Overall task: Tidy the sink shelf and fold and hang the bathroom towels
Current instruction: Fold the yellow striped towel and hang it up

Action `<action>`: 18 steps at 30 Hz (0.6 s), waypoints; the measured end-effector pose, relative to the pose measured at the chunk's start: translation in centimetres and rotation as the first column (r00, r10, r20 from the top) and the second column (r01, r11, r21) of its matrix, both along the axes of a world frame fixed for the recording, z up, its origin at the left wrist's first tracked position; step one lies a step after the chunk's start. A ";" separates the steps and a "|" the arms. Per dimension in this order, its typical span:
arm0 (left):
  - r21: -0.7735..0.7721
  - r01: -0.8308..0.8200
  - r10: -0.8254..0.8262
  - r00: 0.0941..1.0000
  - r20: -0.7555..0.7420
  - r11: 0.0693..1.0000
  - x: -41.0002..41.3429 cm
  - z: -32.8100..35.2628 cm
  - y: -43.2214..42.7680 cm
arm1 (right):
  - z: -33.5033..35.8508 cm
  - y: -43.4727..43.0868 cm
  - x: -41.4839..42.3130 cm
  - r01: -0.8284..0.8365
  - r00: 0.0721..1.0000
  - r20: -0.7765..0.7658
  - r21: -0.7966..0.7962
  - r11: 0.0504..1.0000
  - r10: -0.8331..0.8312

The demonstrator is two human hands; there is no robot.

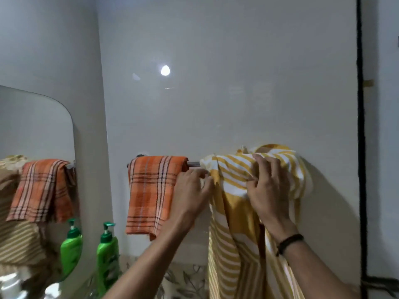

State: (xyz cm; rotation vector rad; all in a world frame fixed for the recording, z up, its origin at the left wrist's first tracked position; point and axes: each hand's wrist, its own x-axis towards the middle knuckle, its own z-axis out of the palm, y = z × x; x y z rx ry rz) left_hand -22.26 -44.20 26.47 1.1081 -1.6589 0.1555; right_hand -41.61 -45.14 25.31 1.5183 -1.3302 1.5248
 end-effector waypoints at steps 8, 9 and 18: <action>0.204 0.258 -0.056 0.738 -0.673 0.944 -7.3 -0.5 1.5 | -0.3 1.2 -2.6 -0.349 0.934 0.061 -0.063 0.935 0.353; 0.199 0.288 -0.068 0.708 -0.703 0.937 -7.8 -0.7 1.8 | -0.8 1.6 -3.2 -0.364 0.929 0.048 -0.066 0.929 0.368; 0.149 0.700 -0.203 0.394 -0.896 0.699 -9.2 -1.9 4.4 | -3.7 2.5 -6.3 -0.547 0.822 0.220 0.045 0.836 0.525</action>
